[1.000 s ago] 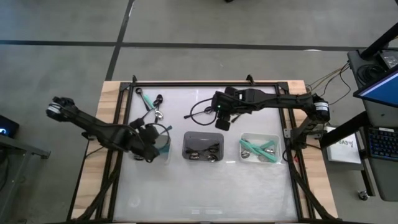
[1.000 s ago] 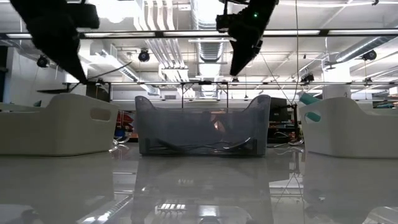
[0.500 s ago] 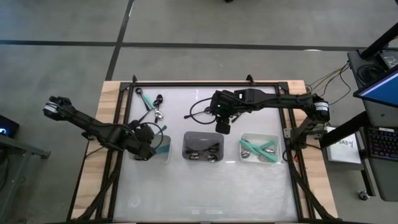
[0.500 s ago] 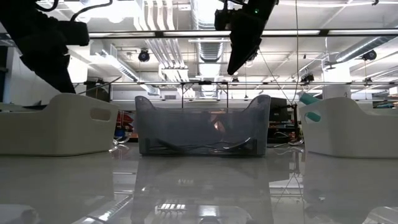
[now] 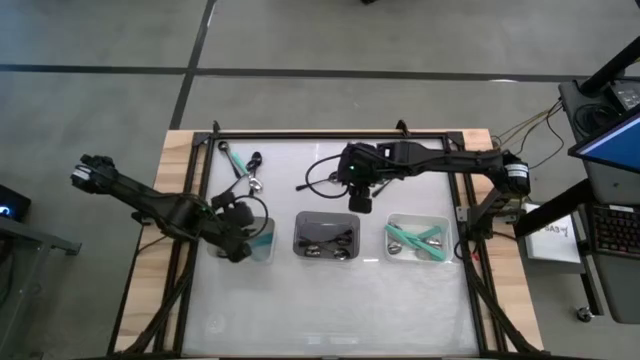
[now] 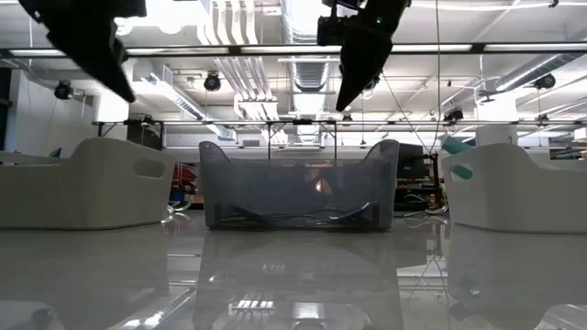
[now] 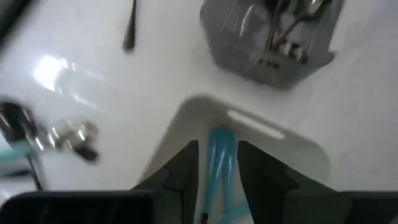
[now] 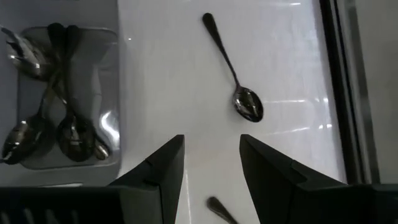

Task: Sort silverware by color (type)
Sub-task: Put the blue spoon into the gray bin, then put the black spoon into the black bin

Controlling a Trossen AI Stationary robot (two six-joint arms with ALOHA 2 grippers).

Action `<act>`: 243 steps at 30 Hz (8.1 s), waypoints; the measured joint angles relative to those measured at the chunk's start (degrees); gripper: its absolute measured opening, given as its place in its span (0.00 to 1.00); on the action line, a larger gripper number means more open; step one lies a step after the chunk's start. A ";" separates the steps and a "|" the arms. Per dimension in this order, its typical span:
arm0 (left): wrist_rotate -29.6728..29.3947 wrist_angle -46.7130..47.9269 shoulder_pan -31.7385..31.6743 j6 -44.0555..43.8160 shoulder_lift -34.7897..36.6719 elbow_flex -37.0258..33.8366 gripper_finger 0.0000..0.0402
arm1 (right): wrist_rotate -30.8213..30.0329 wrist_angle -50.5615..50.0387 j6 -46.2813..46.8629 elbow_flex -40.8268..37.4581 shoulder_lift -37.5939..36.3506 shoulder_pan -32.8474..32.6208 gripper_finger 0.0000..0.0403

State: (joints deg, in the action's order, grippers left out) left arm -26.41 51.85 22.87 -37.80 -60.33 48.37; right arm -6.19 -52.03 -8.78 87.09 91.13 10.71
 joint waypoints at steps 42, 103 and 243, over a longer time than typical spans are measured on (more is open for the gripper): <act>30.57 -40.36 -49.22 48.69 -46.65 15.06 0.26 | 5.17 1.13 -0.95 -3.58 0.07 15.47 0.37; 41.39 -10.22 -45.90 50.83 -52.42 44.88 0.00 | 4.69 -1.66 -1.52 -3.74 0.04 15.58 0.37; 28.52 -130.00 -26.08 37.54 -29.34 -24.33 0.13 | -19.98 61.91 -6.03 -34.10 -11.10 -2.50 0.02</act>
State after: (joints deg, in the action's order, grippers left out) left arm 2.11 -78.16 -3.20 -0.25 -89.67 24.03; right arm -26.17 9.88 -14.82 52.99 80.04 8.20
